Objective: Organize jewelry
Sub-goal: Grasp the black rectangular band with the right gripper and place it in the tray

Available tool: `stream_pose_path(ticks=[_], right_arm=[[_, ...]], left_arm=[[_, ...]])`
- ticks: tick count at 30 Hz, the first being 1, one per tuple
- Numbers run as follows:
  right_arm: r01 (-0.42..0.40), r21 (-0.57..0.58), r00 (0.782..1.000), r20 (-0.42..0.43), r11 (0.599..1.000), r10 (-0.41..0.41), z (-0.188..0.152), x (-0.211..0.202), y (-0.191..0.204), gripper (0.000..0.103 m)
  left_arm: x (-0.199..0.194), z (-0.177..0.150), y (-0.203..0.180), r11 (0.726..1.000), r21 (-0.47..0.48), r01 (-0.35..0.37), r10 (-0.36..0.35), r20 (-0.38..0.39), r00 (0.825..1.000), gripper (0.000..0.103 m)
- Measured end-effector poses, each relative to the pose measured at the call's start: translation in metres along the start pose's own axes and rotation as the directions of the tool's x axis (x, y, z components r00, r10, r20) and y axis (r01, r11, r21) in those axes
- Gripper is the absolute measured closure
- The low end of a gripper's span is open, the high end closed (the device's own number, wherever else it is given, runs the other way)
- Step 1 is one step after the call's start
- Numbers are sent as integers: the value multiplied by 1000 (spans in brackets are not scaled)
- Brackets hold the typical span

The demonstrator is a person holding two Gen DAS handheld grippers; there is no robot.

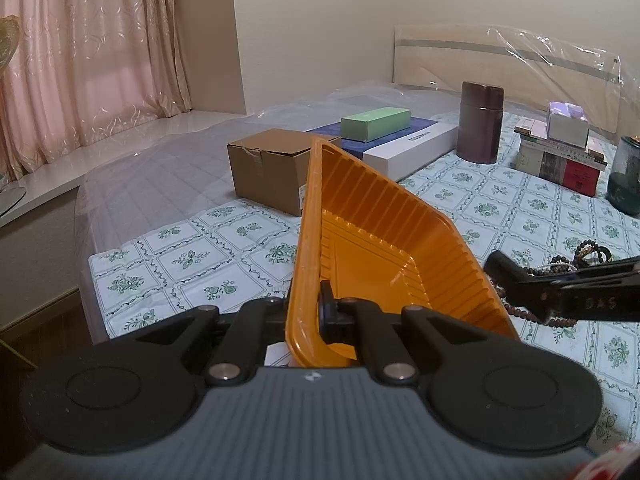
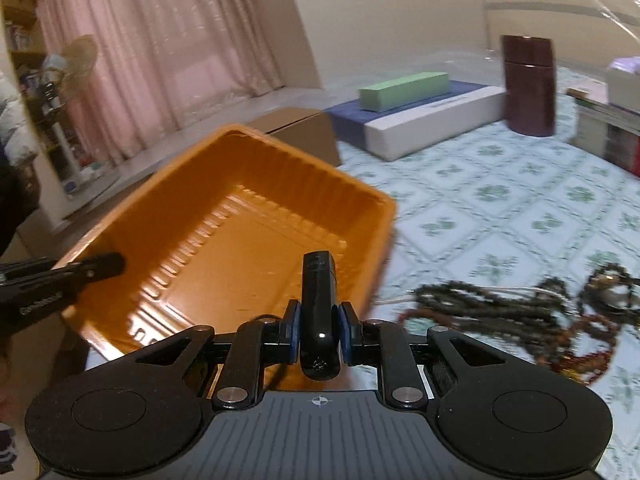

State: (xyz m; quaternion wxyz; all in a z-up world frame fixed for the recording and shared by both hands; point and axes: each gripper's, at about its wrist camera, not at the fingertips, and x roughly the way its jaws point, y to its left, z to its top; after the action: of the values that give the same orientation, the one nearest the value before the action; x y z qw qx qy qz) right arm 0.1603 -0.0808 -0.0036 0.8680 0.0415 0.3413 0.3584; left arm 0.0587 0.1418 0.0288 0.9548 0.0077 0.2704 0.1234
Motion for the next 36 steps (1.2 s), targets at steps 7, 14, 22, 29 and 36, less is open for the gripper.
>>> stream_pose_path(ticks=[7,14,22,29,36], right_arm=[[-29,-18,999,-23,999,29,0,12,14,83],[-42,-3,998,-42,999,42,-2,20,19,83],[-38,-6,999,-27,999,38,5,26,18,84],[-41,1,999,14,999,41,14,29,14,83],[-2,68,1000,26,998,1,9,16,-12,81]], left_arm=[[1,0,0,1000,-3,1,-1,-1,1000,97],[0,2,-1,1000,6,0,0,-2,1000,97],[0,2,-2,1000,5,2,-2,-2,1000,97],[-1,3,-3,1000,8,3,-3,-2,1000,97],[0,3,-3,1000,6,6,-6,-1,1000,97]])
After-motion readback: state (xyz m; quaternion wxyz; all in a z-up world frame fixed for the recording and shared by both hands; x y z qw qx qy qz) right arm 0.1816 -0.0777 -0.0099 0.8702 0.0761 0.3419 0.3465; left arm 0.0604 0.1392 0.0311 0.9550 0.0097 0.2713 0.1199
